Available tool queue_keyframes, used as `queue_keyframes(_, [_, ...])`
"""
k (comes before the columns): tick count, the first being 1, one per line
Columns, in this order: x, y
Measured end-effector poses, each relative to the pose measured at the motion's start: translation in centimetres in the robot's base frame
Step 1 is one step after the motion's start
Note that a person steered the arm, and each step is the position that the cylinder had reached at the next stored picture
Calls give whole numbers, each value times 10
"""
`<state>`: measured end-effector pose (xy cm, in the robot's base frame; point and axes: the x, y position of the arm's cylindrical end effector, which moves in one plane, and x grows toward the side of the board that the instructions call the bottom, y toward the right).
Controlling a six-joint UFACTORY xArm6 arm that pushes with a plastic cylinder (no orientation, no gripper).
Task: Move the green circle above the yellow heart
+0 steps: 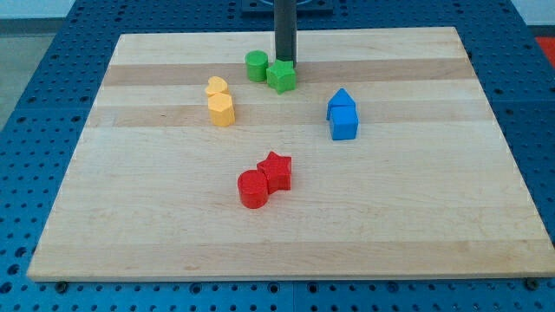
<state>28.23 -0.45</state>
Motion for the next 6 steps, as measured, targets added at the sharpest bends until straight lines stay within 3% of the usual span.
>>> queue_keyframes(4, [-7, -68])
queue_keyframes(6, [18, -68])
